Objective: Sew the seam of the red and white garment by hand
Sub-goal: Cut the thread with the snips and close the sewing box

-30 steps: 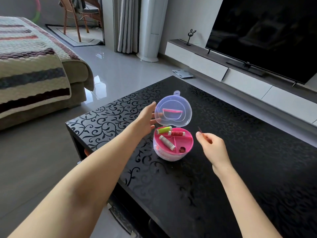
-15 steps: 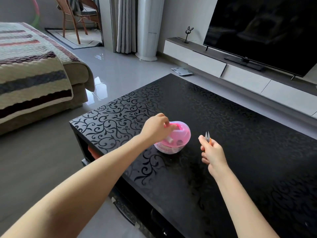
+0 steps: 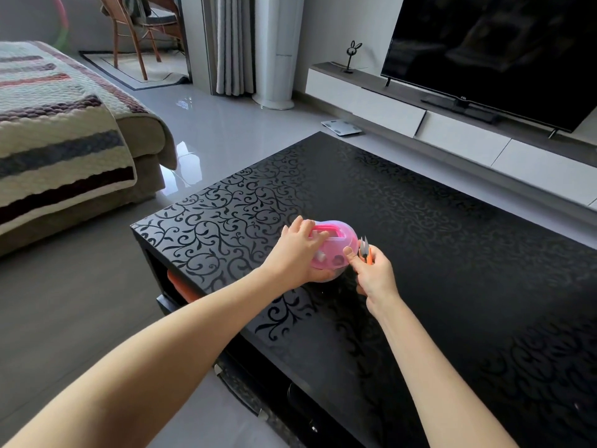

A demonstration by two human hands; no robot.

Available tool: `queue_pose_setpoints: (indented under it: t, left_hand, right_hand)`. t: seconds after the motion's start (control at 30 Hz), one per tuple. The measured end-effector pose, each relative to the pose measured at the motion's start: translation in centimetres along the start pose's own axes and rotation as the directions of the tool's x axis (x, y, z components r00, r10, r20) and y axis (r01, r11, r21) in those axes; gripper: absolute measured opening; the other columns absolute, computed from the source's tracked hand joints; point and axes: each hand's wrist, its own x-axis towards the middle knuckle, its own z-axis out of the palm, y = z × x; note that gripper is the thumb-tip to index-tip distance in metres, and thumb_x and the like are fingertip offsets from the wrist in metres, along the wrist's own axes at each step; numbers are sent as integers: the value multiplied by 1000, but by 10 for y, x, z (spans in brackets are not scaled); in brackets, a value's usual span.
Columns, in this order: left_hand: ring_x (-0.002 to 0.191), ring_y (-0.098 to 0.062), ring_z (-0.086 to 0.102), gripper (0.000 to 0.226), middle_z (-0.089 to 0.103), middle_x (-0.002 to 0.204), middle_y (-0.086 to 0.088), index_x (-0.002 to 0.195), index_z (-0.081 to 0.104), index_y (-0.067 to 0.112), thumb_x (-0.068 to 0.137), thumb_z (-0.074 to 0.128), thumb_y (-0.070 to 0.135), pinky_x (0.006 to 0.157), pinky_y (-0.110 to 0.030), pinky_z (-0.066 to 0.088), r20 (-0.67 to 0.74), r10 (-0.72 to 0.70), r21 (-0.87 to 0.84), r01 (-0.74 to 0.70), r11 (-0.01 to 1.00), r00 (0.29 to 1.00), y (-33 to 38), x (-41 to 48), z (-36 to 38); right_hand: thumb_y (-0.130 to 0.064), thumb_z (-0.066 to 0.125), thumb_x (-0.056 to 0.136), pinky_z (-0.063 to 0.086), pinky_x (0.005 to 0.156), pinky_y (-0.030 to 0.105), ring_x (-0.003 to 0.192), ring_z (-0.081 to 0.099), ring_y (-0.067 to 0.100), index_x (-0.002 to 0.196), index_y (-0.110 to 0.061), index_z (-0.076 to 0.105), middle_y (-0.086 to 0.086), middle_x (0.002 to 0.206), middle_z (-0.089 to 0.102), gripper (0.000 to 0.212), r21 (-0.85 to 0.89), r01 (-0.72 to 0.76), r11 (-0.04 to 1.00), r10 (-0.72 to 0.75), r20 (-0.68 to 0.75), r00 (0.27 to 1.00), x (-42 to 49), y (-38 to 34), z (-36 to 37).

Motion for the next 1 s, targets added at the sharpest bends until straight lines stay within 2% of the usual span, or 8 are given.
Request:
queue_pose_setpoints:
  t: [0.1,0.23,0.37,0.43,0.5,0.67,0.83,1.0]
  left_hand:
    - [118,-50,48,69,55,119,-27,117,57,-3,83,50,57,88,-58,47,27,-53,289,43,956,998,9,-1,9]
    - [103,-51,60,77,63,105,-29,103,65,-5,81,27,59,73,-57,54,43,-80,359,59,931,996,10,-4,14]
    - [136,-40,31,76,40,138,-18,138,45,11,82,53,62,108,-53,32,23,-75,-18,76,997,997,7,-4,2]
    - [135,-26,33,80,38,138,-10,142,37,15,80,68,53,111,-39,30,29,-303,-479,279,832,952,4,-7,-12]
    - [125,-21,42,79,38,135,-11,140,38,8,81,70,49,106,-32,37,28,-573,-716,416,560,819,-1,-11,-22]
    - [86,-14,55,43,65,91,0,93,70,18,83,61,60,77,-25,43,424,-583,-745,633,210,693,6,-47,-25]
    - [90,-26,67,62,63,111,-9,125,45,21,79,69,54,88,-48,54,439,-517,-877,476,-69,735,28,-86,-52]
    - [91,-35,68,37,64,105,-18,109,53,19,85,67,43,84,-50,56,462,-566,-857,508,-87,683,42,-140,-82]
  right_hand:
    - [-30,68,88,29,38,10,36,40,-2,99,-9,62,-12,59,47,24,14,-1,1000,1,5,1000,0,3,0]
    - [-36,65,90,33,41,8,50,45,-3,117,-16,62,-6,87,63,34,-10,5,1000,-4,37,999,1,5,0]
    - [-55,65,82,31,38,16,54,40,7,132,-27,55,0,119,64,58,4,-193,981,192,59,980,-1,7,0]
    - [-49,68,82,26,36,18,50,35,9,116,-21,65,3,106,67,44,77,-265,961,263,37,964,-4,4,2]
    - [-37,74,80,22,36,18,45,29,8,94,-17,67,5,92,63,26,175,-312,934,317,-5,948,-9,2,6]
    - [-25,77,78,20,34,18,36,23,4,79,-16,62,4,75,55,18,267,-308,913,334,-57,941,-43,0,8]
    - [-29,77,79,19,35,18,35,20,4,77,-18,59,9,75,45,20,251,-157,955,164,-6,986,-90,-16,-3]
    - [-38,70,85,23,35,15,32,29,3,81,-8,62,26,84,68,31,84,-42,996,33,101,994,-143,-18,-13]
